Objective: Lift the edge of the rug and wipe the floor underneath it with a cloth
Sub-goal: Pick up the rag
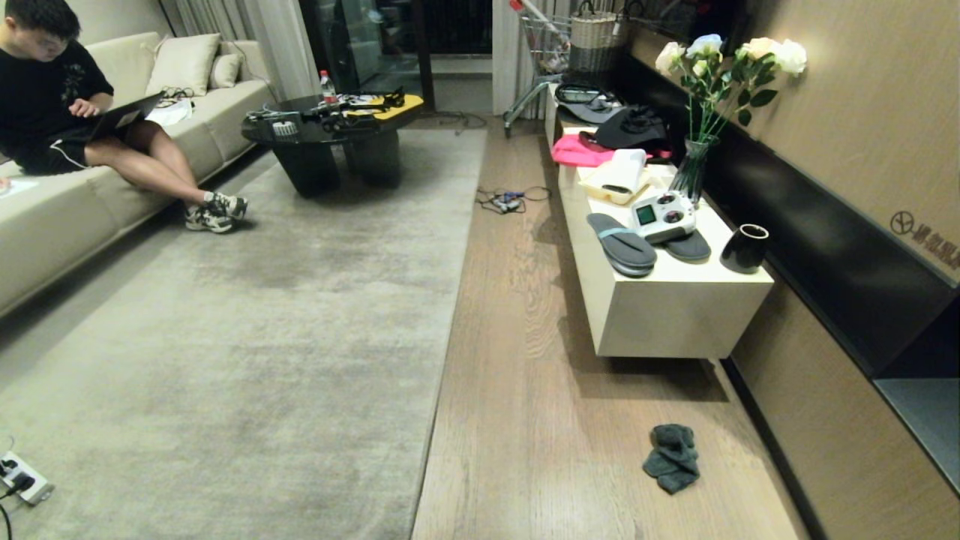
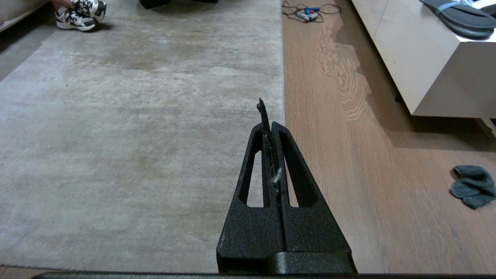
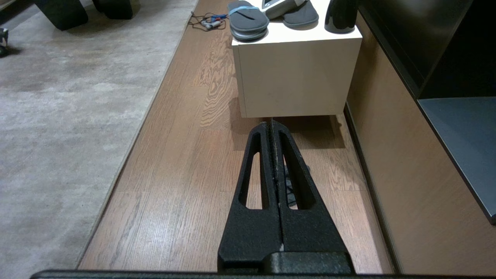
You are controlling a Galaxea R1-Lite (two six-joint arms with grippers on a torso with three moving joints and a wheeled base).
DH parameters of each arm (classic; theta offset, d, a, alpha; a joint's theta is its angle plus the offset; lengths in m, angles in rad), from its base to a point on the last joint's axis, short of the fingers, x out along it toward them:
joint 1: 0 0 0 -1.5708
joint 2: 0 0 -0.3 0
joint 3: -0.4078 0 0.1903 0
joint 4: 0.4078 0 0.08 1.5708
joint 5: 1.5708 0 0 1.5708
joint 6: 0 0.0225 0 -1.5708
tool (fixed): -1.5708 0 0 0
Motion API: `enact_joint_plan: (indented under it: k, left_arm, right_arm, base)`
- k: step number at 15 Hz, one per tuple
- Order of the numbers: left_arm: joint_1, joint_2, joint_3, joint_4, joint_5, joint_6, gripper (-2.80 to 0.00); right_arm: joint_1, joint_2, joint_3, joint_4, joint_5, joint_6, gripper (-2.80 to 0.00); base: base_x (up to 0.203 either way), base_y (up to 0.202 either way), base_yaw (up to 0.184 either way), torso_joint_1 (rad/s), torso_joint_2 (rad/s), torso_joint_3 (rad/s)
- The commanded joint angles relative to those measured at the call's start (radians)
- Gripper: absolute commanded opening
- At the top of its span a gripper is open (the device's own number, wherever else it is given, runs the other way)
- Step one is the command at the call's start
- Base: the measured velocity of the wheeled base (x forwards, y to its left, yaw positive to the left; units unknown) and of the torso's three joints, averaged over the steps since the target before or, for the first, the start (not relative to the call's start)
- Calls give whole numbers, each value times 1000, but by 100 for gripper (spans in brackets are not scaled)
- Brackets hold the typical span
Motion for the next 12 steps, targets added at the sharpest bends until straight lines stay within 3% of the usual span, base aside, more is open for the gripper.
enact_joint_plan:
  k: [1,12]
  left_arm:
    - [0,0,0,0,0,-2,-280]
    - [0,2,0,-3,1,-24,-280]
  right_arm:
    - [0,0,0,0,0,0,-280]
    - [0,0,0,0,-1,0,-280]
  base:
    - [0,0,0,0,0,0]
    - [0,0,0,0,0,0]
